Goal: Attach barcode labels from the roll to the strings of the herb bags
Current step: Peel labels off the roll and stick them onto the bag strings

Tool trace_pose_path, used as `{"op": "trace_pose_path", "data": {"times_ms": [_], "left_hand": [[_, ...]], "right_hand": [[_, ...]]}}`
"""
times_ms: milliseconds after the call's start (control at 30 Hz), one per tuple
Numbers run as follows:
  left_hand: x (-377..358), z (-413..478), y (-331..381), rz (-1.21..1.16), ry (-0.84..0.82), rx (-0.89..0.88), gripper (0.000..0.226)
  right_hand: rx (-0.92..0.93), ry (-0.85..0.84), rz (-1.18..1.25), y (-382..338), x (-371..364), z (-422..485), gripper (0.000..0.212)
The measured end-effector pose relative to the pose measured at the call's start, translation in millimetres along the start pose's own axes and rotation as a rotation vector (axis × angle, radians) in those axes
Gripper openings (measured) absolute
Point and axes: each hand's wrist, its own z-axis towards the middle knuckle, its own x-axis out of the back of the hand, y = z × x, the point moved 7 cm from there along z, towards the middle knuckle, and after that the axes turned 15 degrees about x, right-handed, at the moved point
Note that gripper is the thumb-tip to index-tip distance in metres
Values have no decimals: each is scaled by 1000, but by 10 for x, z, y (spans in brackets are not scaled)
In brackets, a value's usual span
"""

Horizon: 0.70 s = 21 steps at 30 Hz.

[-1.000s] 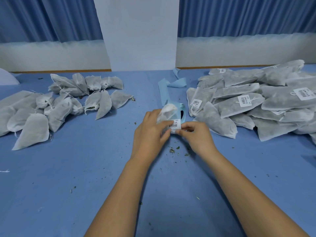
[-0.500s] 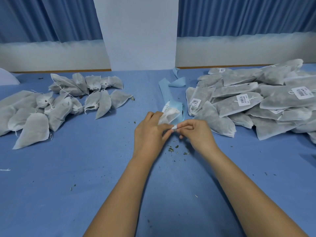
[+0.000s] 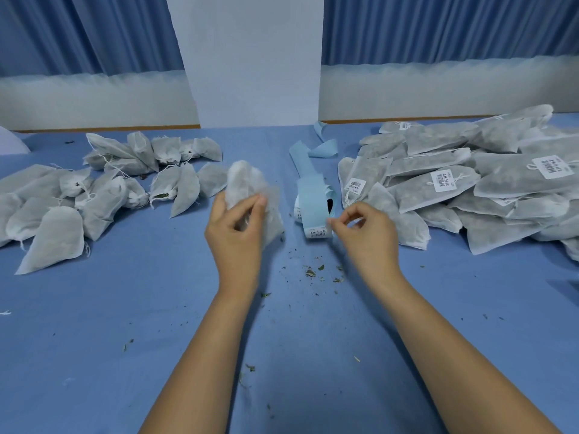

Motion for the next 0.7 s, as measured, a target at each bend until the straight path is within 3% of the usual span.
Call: {"op": "trace_pose_path", "data": {"times_ms": [133,267,433,500,567,633,700], "left_hand": [[-216,-176,169,215,-131,-296,19],[-300,-255,199,310,-192,-465,16],[-331,-218,160,305,-262,-358,29],[-328,-188,131,261,-309,-241,40],[-297,-184,127,181,-314,-181,32],[-266,-192,129,126,-294,-161,25],[-262,-189,112,105,-298,-132,30]], "right_hand": [[-70,-100,545,-198,-116,-47,39],[-111,-134,619,-199,-115,-65,25],[-156,-178,647,-161,-141,-71,29],[-194,-93,621,-101,-90,-48,32],[-228,60,615,-27,36,3,30],[-179,158,646,-40,159,50,25],[-39,149,724,-159,192,68,19]]}}
